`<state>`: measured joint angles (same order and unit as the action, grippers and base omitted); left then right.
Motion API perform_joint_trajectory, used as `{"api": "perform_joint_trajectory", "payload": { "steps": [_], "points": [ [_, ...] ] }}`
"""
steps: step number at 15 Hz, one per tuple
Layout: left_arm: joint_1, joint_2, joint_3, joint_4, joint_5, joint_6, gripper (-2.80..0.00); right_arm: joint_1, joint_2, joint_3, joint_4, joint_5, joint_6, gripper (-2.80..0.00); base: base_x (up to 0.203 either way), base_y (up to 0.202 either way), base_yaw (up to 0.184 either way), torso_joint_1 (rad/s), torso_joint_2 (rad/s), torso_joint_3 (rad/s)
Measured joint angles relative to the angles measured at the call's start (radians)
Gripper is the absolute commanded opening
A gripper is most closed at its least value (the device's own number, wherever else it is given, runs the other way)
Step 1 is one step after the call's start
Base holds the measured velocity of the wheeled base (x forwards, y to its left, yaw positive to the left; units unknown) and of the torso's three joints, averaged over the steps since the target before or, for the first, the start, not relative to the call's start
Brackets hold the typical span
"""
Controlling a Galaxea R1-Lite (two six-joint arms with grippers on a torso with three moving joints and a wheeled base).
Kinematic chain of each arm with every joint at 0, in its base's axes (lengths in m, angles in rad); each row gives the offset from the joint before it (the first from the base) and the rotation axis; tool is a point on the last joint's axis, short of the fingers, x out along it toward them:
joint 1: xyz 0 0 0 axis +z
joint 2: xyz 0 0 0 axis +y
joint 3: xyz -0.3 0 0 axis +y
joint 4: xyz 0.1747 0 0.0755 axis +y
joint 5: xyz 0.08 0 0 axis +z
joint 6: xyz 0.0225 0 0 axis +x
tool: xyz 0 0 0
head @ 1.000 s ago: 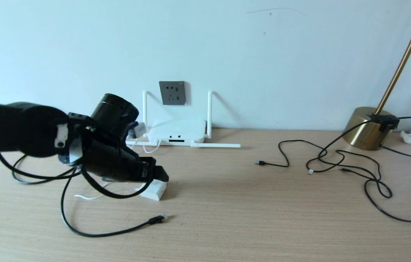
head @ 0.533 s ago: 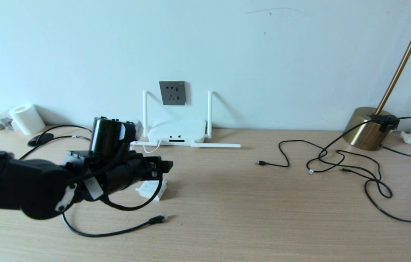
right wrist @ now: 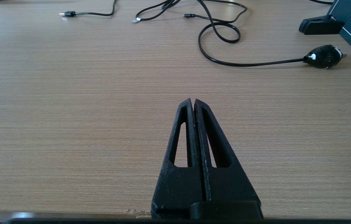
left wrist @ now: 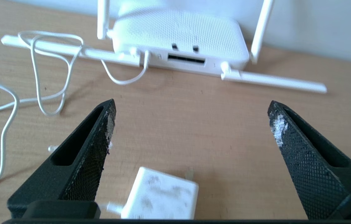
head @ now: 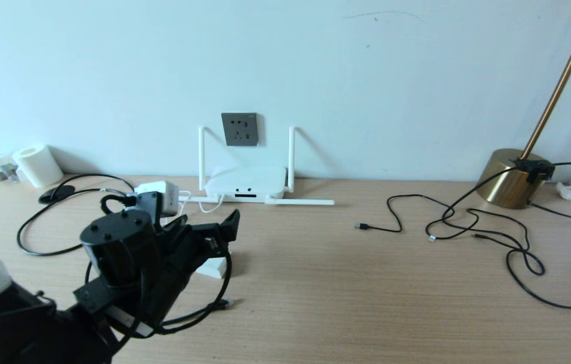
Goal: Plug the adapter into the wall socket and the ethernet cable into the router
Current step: Pick up plug
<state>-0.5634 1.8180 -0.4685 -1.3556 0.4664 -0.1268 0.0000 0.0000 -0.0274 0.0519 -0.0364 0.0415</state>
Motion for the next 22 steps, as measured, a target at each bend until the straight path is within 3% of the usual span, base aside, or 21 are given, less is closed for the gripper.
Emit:
{"api": "perform_joint_trajectory", "payload": {
  "steps": [3,14,19,22],
  "points": [
    [-0.032,0.090,0.071,-0.160,0.035,0.010,0.00,0.000,0.000,0.000,0.000,0.000,0.000,-2.80,0.000,0.000,0.000,0.000,0.00,0.000],
    [-0.050,0.119,0.225,-0.166,0.041,0.031,0.00,0.000,0.000,0.000,0.000,0.000,0.000,-2.80,0.000,0.000,0.000,0.000,0.00,0.000],
    [-0.050,0.101,0.248,-0.166,0.018,0.108,0.00,0.000,0.000,0.000,0.000,0.000,0.000,-2.80,0.000,0.000,0.000,0.000,0.00,0.000],
    [-0.050,0.109,0.241,-0.166,0.017,0.113,0.00,0.000,0.000,0.000,0.000,0.000,0.000,-2.80,0.000,0.000,0.000,0.000,0.00,0.000]
  ]
}}
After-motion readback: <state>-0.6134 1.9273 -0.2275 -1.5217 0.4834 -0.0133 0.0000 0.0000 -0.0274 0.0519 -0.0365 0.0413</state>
